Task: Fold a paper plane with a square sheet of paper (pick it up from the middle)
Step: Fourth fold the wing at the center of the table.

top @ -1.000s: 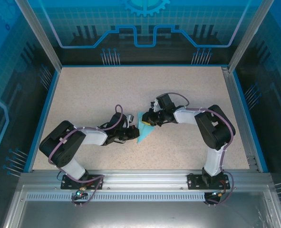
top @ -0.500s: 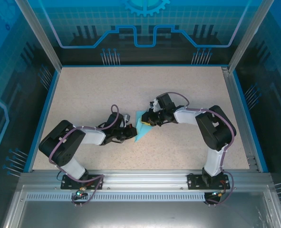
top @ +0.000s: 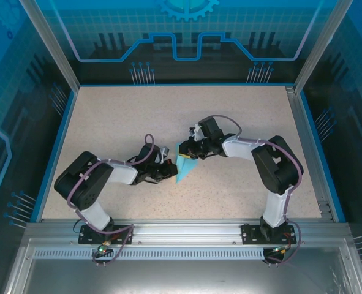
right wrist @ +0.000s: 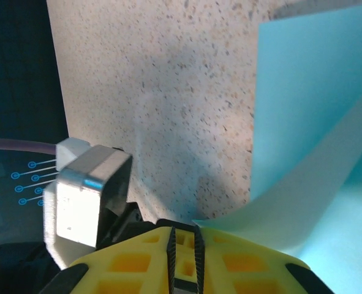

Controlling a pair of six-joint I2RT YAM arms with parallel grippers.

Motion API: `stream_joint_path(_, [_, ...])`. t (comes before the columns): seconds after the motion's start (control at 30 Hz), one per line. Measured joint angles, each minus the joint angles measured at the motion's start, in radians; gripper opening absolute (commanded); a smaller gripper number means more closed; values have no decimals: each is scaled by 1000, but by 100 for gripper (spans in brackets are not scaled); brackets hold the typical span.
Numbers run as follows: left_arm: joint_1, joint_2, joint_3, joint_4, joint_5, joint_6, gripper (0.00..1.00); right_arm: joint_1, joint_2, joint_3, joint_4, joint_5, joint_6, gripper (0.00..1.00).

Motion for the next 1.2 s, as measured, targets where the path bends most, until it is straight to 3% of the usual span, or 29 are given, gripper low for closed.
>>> stream_joint_path(0.53, [10, 25, 0, 42, 33, -10, 0, -5, 108, 54, -25, 5, -12, 19])
stream_joint_path(1.2, [32, 42, 5, 40, 77, -8, 0, -18, 135, 61, -32, 8, -19, 19])
